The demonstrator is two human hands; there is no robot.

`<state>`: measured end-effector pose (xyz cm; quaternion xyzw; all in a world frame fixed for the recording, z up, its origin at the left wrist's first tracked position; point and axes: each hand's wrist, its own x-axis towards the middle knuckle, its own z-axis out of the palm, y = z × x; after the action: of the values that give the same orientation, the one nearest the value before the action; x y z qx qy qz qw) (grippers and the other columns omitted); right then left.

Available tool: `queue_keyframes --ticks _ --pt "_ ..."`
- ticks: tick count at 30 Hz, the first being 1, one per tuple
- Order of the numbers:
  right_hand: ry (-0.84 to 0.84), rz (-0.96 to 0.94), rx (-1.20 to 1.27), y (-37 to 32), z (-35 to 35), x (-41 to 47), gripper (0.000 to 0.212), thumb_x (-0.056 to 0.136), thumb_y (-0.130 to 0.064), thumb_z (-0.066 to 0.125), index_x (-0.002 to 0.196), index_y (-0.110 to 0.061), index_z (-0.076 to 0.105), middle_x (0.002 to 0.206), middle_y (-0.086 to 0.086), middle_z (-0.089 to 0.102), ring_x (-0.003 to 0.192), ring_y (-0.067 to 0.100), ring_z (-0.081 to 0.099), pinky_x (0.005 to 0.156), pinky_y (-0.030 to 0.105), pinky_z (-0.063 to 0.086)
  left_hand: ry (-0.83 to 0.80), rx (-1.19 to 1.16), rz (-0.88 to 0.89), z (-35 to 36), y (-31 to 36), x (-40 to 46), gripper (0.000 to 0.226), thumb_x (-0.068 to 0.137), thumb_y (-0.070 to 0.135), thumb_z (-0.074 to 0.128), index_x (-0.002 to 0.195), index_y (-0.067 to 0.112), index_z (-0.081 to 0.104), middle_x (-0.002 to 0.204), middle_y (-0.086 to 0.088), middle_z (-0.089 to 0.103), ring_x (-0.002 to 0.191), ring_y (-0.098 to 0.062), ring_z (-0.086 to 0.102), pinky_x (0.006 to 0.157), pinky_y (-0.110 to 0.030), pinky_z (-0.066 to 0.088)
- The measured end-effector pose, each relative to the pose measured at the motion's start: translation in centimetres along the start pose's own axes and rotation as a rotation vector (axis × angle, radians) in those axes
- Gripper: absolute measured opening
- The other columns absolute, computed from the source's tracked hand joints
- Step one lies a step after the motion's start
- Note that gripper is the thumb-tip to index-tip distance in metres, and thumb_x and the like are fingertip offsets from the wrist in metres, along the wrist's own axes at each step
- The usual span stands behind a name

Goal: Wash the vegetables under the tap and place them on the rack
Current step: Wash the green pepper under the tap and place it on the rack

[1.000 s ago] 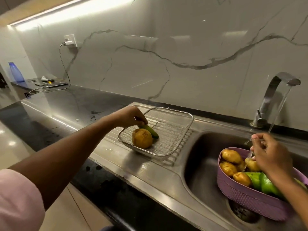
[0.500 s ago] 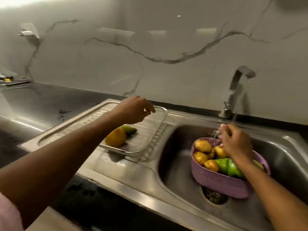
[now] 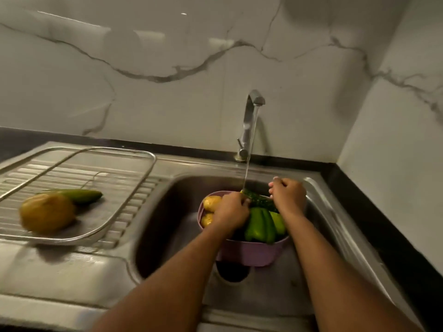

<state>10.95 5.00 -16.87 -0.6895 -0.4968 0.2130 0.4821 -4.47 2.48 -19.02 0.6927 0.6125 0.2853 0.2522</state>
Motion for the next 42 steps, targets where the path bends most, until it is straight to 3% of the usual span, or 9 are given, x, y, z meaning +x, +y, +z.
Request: queue_keyframes --ticks 6,10,16,22,26,30,35,39,42 --pt "-0.23 0.158 -0.052 0.5 -0.2 0.6 0.035 0.101 -0.035 0.058 0.08 -0.012 0.074 0.067 0.002 0.073 0.05 0.014 0.064 0.046 0.022 0.046 -0.376 -0.013 0.009 -2.4 -0.6 -0.3 0.06 0.097 0.065 0.053 0.127 0.015 0.067 0.122 -0.003 0.068 0.11 -0.017 0.062 0.096 -0.033 0.049" --pt "-0.271 0.118 -0.142 0.2 0.1 0.3 0.037 0.102 -0.04 0.057 0.08 -0.016 0.075 0.066 0.0 0.075 0.054 0.015 0.067 0.056 0.028 0.052 -0.522 0.042 0.026 -3.2 -0.1 -1.3 0.095 0.076 0.065 0.079 0.153 0.025 0.04 0.144 0.005 0.051 0.13 -0.017 0.051 0.108 -0.032 0.043" --pt "-0.275 0.111 -0.103 0.0 0.1 0.1 0.038 0.104 -0.04 0.055 0.087 -0.014 0.077 0.072 0.001 0.076 0.062 0.015 0.068 0.059 0.028 0.051 -0.363 0.085 0.199 -2.7 -0.1 -1.1 0.082 0.065 0.057 0.091 0.135 0.026 0.06 0.122 0.009 0.064 0.11 -0.01 0.06 0.098 -0.032 0.054" --pt "-0.321 0.152 0.235 -1.5 0.1 -0.3 0.036 0.102 -0.051 0.054 0.09 -0.024 0.074 0.1 0.003 0.073 0.093 0.021 0.068 0.085 0.038 0.055 -0.07 -0.521 0.103 -3.5 -0.5 -0.1 0.078 0.066 0.035 0.096 0.134 0.026 0.058 0.12 0.007 0.067 0.11 -0.01 0.066 0.091 -0.031 0.059" --pt "-0.475 0.148 0.46 -2.4 0.7 -1.0 0.024 0.103 -0.032 0.054 0.121 -0.029 0.07 0.122 0.01 0.067 0.106 0.032 0.068 0.069 0.044 0.064 0.05 -0.688 0.021 -3.5 -0.7 0.8 0.072 0.074 0.034 0.092 0.135 0.025 0.055 0.124 0.003 0.064 0.114 -0.017 0.065 0.096 -0.044 0.059" --pt "-0.426 0.12 0.403 -2.2 1.4 -1.3 0.035 0.103 -0.03 0.056 0.137 -0.028 0.064 0.122 0.006 0.065 0.1 0.028 0.069 0.064 0.042 0.065 0.017 -0.697 0.075 -3.4 -0.5 0.8 0.053 0.083 0.022 0.085 0.13 0.029 0.059 0.118 0.005 0.066 0.11 -0.015 0.066 0.093 -0.038 0.06" --pt "-0.215 0.024 0.228 -1.7 2.7 -1.5 0.022 0.098 -0.045 0.06 0.111 -0.032 0.073 0.104 -0.001 0.07 0.087 0.022 0.071 0.06 0.043 0.065 -0.06 -0.716 0.087 -3.3 -0.6 0.5 0.045 0.088 0.012 0.078 0.122 0.035 0.061 0.115 0.001 0.069 0.103 -0.015 0.069 0.077 -0.023 0.059" --pt "-0.161 0.033 0.121 -2.2 3.4 -1.9 0.028 0.098 -0.058 0.055 0.101 -0.034 0.07 0.094 -0.006 0.068 0.087 0.021 0.069 0.068 0.047 0.065 -0.095 -0.737 0.0 -3.1 -0.7 0.4 0.039 0.092 0.011 0.073 0.112 0.042 0.061 0.113 -0.003 0.066 0.1 -0.021 0.07 0.082 -0.04 0.064" --pt "-0.258 0.051 0.167 -2.1 3.4 -2.0 0.026 0.101 -0.049 0.057 0.113 -0.028 0.069 0.107 0.0 0.064 0.095 0.024 0.067 0.059 0.045 0.065 -0.044 -0.734 -0.099 -3.0 -0.6 0.5 0.042 0.1 0.028 0.066 0.14 0.033 0.054 0.12 -0.001 0.061 0.106 -0.022 0.065 0.092 -0.049 0.06"
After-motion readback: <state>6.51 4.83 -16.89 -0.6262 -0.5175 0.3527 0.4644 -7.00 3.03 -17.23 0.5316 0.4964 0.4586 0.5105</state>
